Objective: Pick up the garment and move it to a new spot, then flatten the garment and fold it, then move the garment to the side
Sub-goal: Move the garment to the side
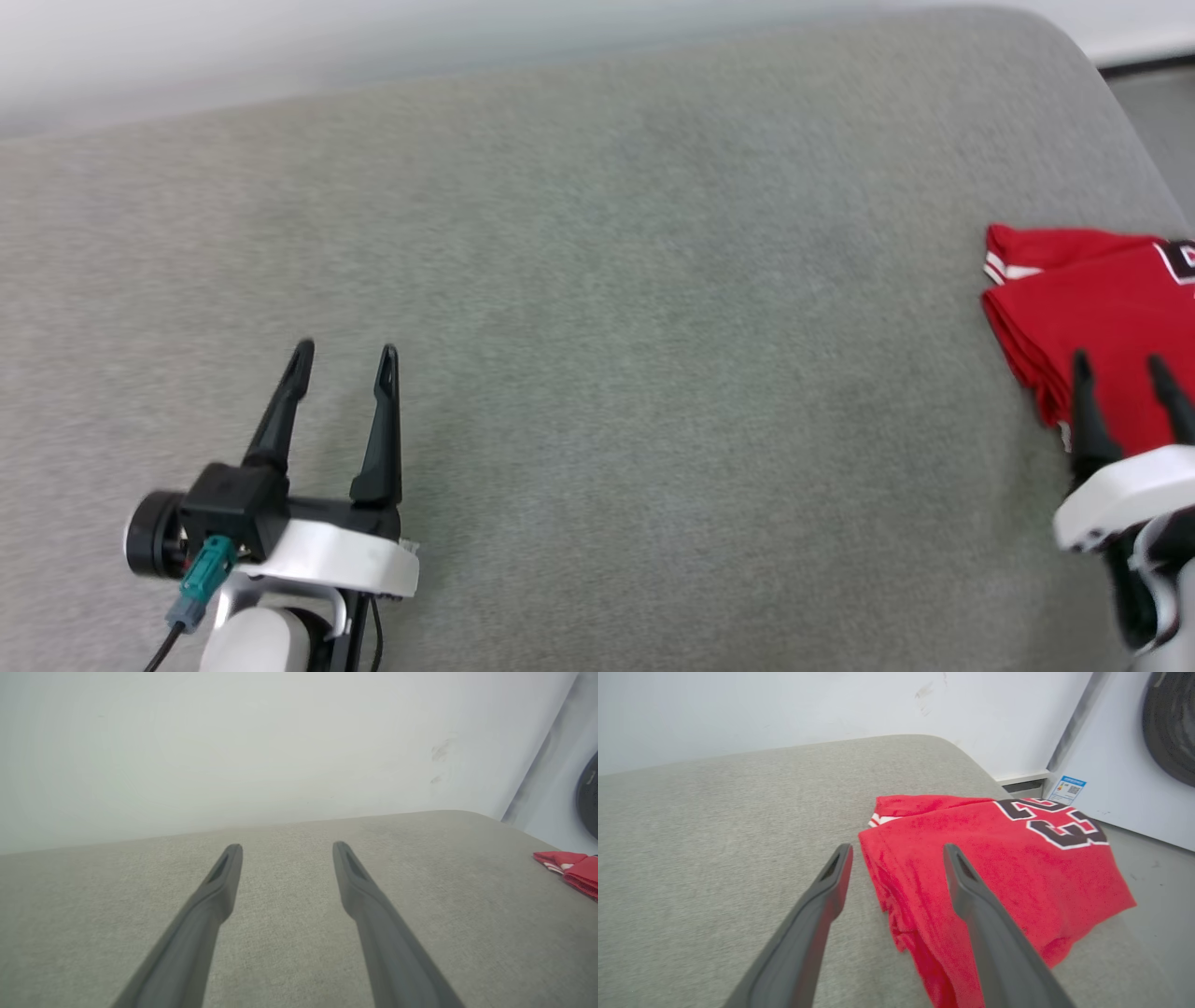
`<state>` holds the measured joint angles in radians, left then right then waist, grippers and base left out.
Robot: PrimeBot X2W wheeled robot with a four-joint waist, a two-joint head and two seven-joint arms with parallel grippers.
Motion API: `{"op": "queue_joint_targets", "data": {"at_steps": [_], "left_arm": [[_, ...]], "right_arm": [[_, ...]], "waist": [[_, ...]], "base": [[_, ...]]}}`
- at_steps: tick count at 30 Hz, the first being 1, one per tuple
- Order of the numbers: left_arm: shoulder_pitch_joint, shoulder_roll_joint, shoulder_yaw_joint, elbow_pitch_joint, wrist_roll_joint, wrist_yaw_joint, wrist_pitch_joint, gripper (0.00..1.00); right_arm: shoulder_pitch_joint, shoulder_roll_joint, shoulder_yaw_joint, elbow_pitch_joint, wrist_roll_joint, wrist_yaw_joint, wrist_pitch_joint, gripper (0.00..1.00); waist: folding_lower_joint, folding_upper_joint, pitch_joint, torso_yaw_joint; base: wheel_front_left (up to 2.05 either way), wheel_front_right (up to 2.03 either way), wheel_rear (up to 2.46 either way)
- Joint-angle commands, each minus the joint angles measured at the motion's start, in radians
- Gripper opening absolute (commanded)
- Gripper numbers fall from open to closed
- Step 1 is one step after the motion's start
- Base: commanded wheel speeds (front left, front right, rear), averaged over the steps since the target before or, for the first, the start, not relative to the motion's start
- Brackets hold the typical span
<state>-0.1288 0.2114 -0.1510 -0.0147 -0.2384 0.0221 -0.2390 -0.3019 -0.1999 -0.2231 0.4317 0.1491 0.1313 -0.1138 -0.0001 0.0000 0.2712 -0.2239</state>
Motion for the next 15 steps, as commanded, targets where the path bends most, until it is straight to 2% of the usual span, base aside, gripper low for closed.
{"op": "queue_joint_targets", "data": {"at_steps": [1, 7, 15], "left_arm": [[0.018, -0.007, 0.003, 0.022, -0.01, 0.002, -0.008, 1.0], [0.045, -0.015, 0.023, 0.096, -0.029, 0.003, -0.019, 1.0], [0.083, -0.003, 0.064, 0.162, -0.032, 0.001, -0.027, 1.0]], "right_arm": [[0.043, 0.025, 0.008, -0.047, 0.01, -0.001, 0.011, 1.0], [0.16, 0.087, 0.051, -0.24, 0.016, -0.001, 0.053, 1.0], [0.297, 0.126, 0.098, -0.463, 0.001, -0.001, 0.112, 1.0]], "waist": [[0.0001, 0.0, -0.054, 0.052], [0.0001, 0.0, -0.113, 0.117], [0.0001, 0.0, -0.18, 0.175]], "base": [[0.0, 0.0, 0.0], [0.0, 0.0, 0.0], [0.0, 0.0, 0.0]]}}
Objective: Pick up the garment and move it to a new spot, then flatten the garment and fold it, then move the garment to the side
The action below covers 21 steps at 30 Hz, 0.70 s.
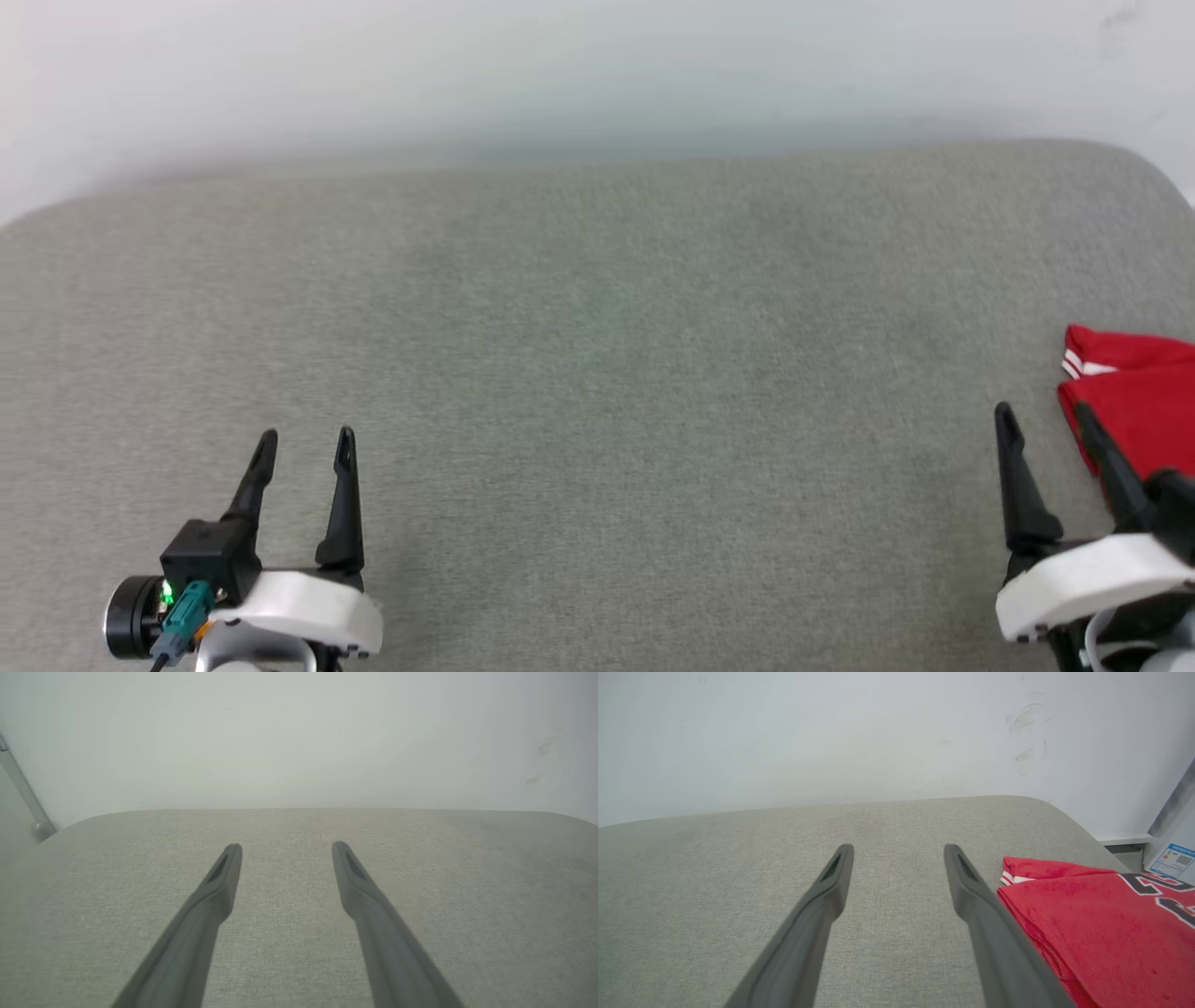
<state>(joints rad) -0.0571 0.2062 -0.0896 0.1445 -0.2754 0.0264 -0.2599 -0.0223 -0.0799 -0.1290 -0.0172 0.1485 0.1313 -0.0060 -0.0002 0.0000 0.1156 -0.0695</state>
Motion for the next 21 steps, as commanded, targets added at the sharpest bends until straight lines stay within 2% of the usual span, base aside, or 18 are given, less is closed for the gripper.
{"op": "queue_joint_targets", "data": {"at_steps": [1, 12, 21], "left_arm": [[0.016, 0.008, 0.007, 0.012, 0.007, -0.007, -0.006, 1.0], [0.065, -0.014, 0.004, 0.044, 0.036, -0.036, -0.007, 1.0], [0.068, -0.029, 0.026, 0.049, 0.048, -0.053, -0.007, 1.0]], "right_arm": [[0.033, 0.008, 0.008, -0.036, 0.0, -0.001, 0.009, 1.0], [0.152, 0.024, 0.035, -0.188, -0.026, -0.001, 0.051, 1.0], [0.152, 0.03, 0.051, -0.211, -0.029, -0.001, 0.057, 1.0]], "waist": [[0.0002, 0.0, -0.03, 0.023], [0.0002, 0.0, -0.085, 0.02], [0.0002, 0.0, -0.088, 0.017]], "base": [[0.0, 0.0, 0.0], [0.0, 0.0, 0.0], [0.0, 0.0, 0.0]]}}
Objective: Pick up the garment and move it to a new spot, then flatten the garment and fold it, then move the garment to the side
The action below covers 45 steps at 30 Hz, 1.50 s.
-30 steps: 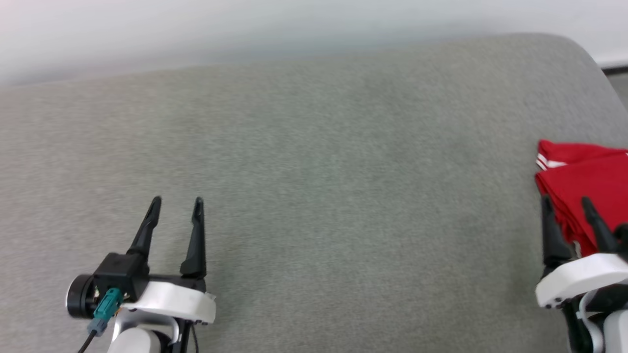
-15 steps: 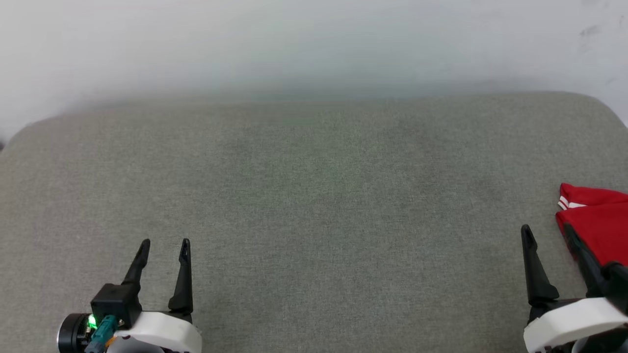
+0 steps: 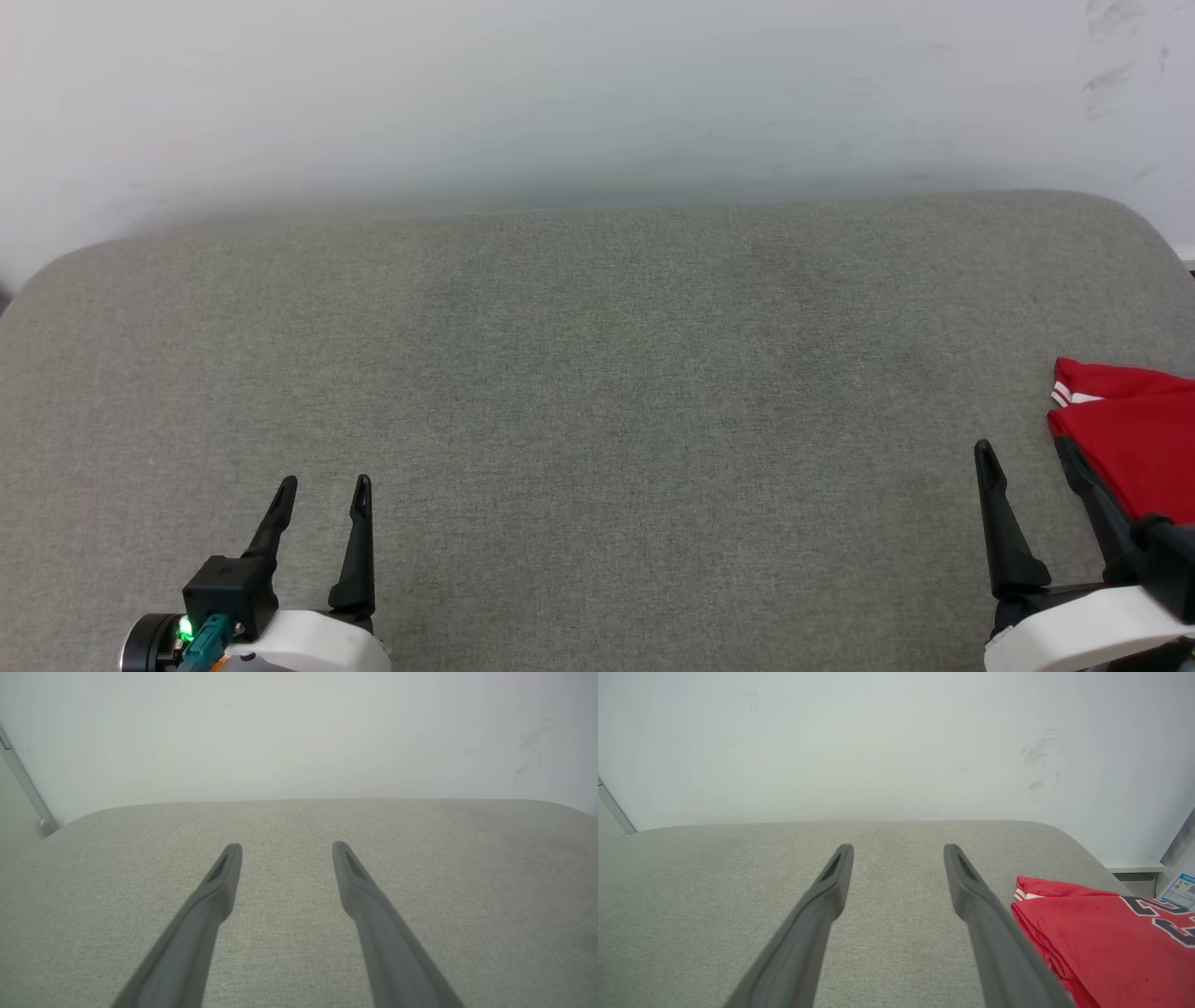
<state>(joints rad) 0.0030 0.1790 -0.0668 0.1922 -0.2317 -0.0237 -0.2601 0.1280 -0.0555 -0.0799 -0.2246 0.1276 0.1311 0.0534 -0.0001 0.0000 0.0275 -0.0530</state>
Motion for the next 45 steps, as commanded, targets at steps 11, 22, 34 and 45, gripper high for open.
{"op": "queue_joint_targets", "data": {"at_steps": [11, 22, 34, 45], "left_arm": [[-0.006, -0.013, 0.024, -0.005, 0.027, -0.02, -0.007, 0.0], [-0.012, -0.025, 0.039, 0.031, -0.11, -0.029, 0.046, 0.0], [-0.027, -0.042, 0.06, 0.029, -0.32, -0.042, 0.096, 0.0], [-0.041, -0.055, 0.078, 0.032, -0.488, -0.053, 0.139, 0.0]], "right_arm": [[-0.006, 0.006, 0.002, -0.001, -0.01, -0.001, -0.008, 0.0], [-0.015, -0.005, 0.014, 0.063, 0.15, 0.0, -0.006, 0.0], [-0.056, -0.017, 0.023, 0.131, 0.385, 0.0, -0.009, 0.0], [-0.085, -0.024, 0.027, 0.184, 0.57, 0.0, -0.008, 0.0]], "waist": [[0.0001, 0.0, 0.003, 0.006], [0.0001, 0.0, 0.002, 0.009], [0.0001, 0.0, -0.001, 0.013], [0.0001, 0.0, -0.003, 0.017]], "base": [[0.0, 0.0, 0.0], [0.0, 0.0, 0.0], [0.0, 0.0, 0.0], [0.0, 0.0, 0.0]]}}
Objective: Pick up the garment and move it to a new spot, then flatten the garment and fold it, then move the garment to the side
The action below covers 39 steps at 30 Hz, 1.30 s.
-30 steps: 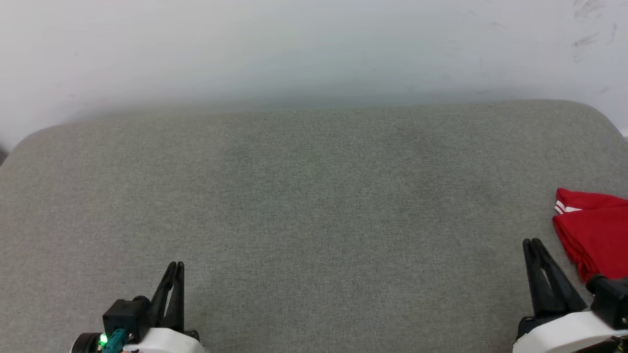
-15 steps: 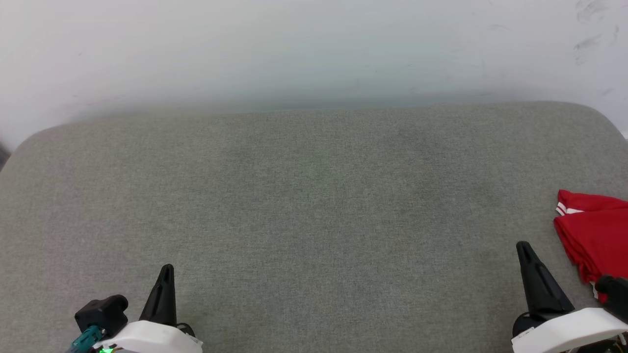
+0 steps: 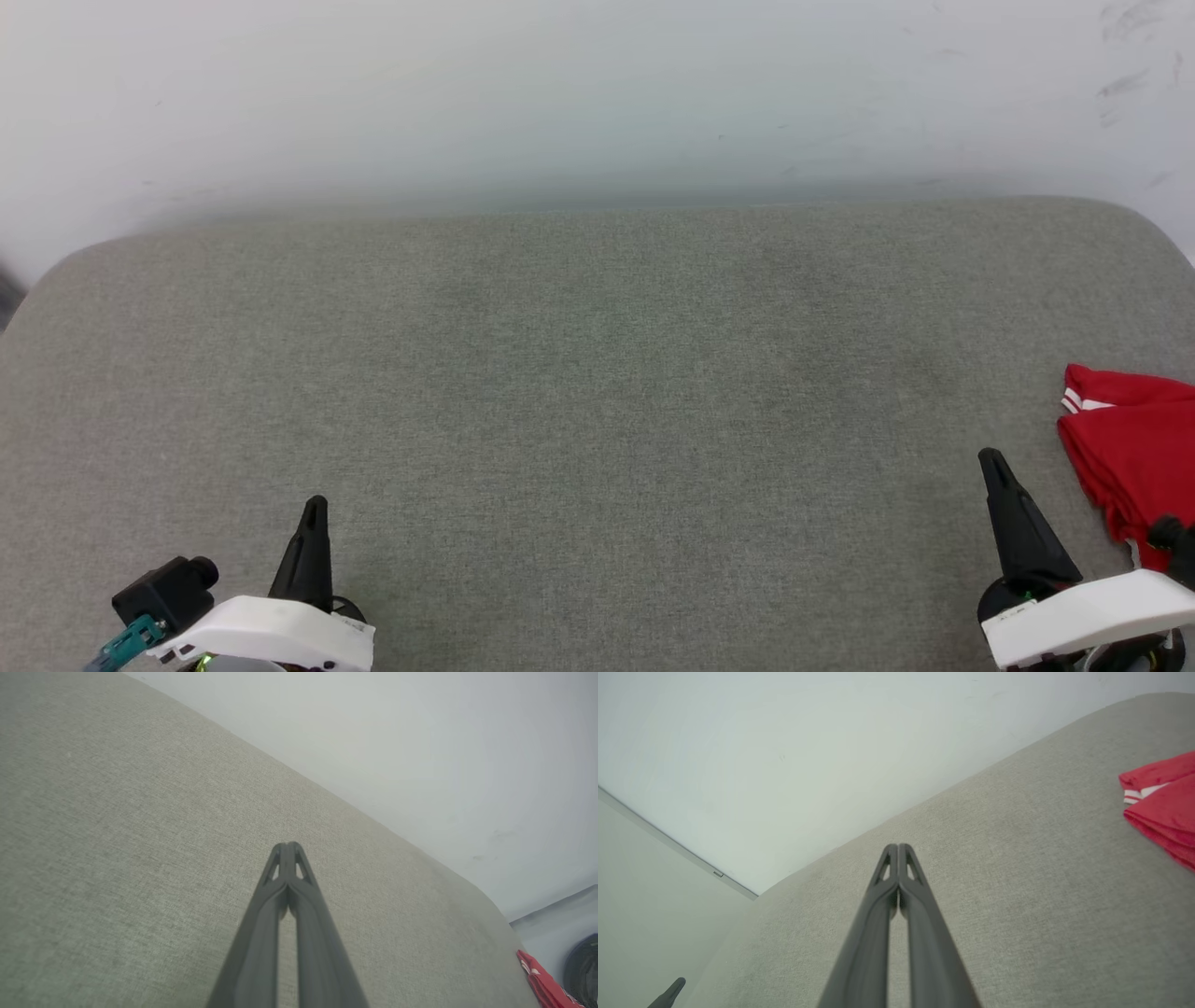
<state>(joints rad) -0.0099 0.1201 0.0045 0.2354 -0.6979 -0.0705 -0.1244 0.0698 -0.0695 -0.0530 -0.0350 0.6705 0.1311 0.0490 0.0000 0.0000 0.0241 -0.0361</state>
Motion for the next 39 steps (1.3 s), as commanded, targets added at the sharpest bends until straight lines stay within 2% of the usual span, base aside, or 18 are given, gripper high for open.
{"op": "queue_joint_targets", "data": {"at_steps": [1, 17, 39], "left_arm": [[-0.03, 0.003, 0.009, -0.011, -0.036, -0.007, 0.007, 0.0], [-0.049, -0.015, 0.033, -0.007, -0.244, -0.021, 0.062, 0.0], [-0.07, -0.034, 0.061, -0.001, -0.482, -0.036, 0.126, 0.0]], "right_arm": [[-0.029, -0.01, 0.0, -0.002, 0.042, 0.0, -0.004, 0.0], [-0.066, -0.015, 0.001, 0.064, 0.269, 0.0, 0.0, 0.0], [-0.107, -0.016, -0.004, 0.14, 0.522, 0.0, 0.009, 0.0]], "waist": [[0.0, 0.0, 0.0, 0.001], [0.0, 0.0, -0.004, 0.007], [0.0, 0.0, -0.009, 0.015]], "base": [[0.0, 0.0, 0.0], [0.0, 0.0, 0.0], [0.0, 0.0, 0.0]]}}
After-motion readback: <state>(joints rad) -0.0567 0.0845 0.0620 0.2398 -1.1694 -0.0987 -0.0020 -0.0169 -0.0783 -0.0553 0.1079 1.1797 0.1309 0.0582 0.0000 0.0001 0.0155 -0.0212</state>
